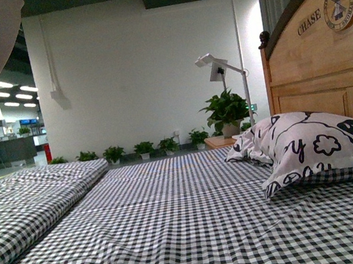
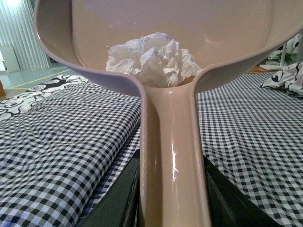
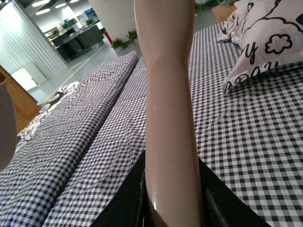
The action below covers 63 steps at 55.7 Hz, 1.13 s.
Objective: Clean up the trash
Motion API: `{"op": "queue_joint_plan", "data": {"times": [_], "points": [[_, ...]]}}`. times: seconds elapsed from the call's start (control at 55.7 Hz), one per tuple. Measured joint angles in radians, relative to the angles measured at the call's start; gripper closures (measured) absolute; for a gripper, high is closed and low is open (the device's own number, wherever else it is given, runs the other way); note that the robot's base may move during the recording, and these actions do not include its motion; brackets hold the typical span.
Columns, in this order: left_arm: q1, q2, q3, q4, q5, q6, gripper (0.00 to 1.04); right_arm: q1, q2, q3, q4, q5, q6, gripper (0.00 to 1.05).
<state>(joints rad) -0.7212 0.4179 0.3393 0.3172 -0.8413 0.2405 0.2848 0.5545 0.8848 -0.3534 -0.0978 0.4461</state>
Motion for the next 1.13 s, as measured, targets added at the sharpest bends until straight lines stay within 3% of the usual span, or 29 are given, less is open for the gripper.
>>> {"op": "queue_joint_plan", "data": {"times": [1.131], "points": [[0.000,0.000,0.000,0.000,0.000,-0.002,0.77,0.000,0.000,0.000,0.000,0.001,0.000,0.84]]}}
